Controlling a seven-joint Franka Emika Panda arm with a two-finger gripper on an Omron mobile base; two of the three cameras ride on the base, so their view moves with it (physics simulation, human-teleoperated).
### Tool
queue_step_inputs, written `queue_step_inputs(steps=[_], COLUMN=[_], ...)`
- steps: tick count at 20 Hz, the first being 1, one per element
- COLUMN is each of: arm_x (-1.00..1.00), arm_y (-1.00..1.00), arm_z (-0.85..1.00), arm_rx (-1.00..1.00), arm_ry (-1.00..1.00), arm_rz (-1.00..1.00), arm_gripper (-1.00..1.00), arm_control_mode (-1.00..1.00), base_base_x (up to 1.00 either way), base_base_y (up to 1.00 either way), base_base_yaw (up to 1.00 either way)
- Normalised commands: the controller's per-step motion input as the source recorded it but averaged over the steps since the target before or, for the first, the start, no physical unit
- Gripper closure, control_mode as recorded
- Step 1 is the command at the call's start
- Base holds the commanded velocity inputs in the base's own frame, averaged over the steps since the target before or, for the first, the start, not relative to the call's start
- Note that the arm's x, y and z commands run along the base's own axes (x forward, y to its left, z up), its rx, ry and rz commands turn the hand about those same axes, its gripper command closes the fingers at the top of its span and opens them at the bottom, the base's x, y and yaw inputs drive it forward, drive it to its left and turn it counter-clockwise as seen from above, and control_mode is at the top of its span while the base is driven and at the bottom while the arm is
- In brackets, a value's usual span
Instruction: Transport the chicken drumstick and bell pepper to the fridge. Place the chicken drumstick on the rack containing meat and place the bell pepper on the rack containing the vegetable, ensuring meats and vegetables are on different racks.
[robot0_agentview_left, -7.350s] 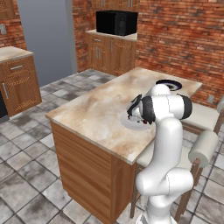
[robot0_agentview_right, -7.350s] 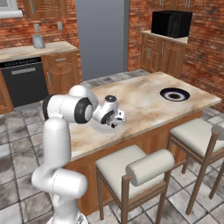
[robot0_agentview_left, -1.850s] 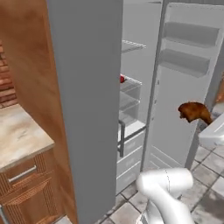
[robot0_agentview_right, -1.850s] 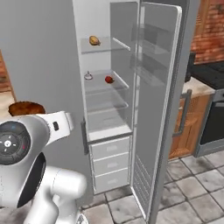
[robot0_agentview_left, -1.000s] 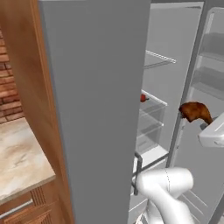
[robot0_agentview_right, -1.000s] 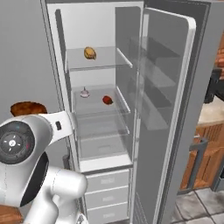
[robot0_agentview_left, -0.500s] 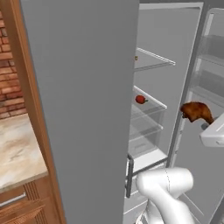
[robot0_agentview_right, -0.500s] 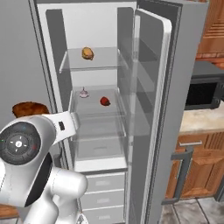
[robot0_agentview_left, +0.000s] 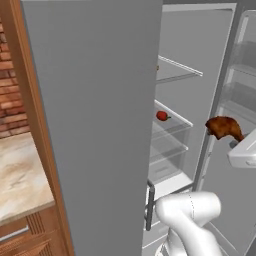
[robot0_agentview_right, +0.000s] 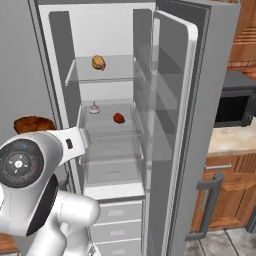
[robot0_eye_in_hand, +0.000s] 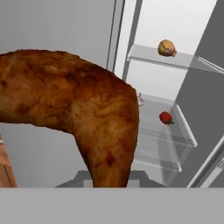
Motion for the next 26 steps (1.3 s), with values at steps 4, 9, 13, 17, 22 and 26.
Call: queue_step_inputs(steps=[4, 9, 13, 17, 22, 26], arm_x=[0.0, 0.0, 0.0, 0.02, 0.24, 0.23], arm_y=[0.0, 0.0, 0.0, -0.17, -0.06, -0.2], arm_z=[0.0, 0.0, 0.09, 0.36, 0.44, 0.51], arm_rx=[0.0, 0.0, 0.0, 0.04, 0.04, 0.05], arm_ry=[0.0, 0.0, 0.02, 0.12, 0.19, 0.23], arm_rz=[0.0, 0.0, -0.01, -0.13, -0.23, -0.09], arm_gripper=[1.0, 1.0, 1.0, 1.0, 1.0, 1.0], arm_control_mode=[1.0, 1.0, -1.0, -1.0, -1.0, -1.0], base_base_x=[0.8, 0.35, 0.0, 0.0, 0.0, 0.0], base_base_y=[-0.15, -0.11, 0.0, 0.0, 0.0, 0.0], base_base_yaw=[0.05, 0.15, 0.03, 0.0, 0.0, 0.0])
